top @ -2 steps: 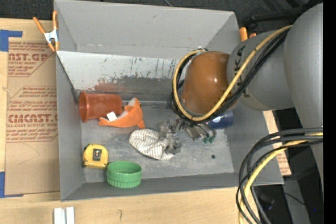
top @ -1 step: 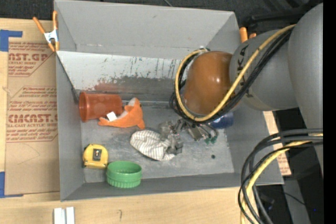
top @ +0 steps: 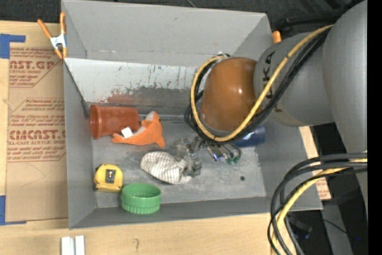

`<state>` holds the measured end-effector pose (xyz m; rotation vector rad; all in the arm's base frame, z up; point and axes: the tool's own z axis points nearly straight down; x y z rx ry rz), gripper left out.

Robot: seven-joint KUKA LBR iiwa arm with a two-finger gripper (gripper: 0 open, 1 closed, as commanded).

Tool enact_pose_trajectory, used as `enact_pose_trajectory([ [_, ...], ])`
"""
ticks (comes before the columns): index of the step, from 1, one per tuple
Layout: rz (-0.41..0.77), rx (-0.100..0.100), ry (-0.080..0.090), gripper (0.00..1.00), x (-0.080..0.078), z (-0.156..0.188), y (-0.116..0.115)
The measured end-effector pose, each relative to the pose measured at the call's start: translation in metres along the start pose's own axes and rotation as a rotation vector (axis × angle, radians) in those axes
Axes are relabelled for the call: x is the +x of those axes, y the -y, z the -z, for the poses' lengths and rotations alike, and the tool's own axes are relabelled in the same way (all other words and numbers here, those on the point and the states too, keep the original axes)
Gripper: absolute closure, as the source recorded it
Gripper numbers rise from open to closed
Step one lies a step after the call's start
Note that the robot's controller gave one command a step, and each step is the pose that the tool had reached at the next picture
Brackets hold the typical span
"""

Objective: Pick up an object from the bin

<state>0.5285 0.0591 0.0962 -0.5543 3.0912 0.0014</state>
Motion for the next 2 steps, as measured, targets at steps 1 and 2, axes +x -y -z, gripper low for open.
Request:
enact_pose_trajectory([
  [1,0.005,0.000,0.002,1.00,-0.005,-0.013,0.005],
  [2,0.010,0.000,0.001,1.00,-0.015,0.055,-0.005],
])
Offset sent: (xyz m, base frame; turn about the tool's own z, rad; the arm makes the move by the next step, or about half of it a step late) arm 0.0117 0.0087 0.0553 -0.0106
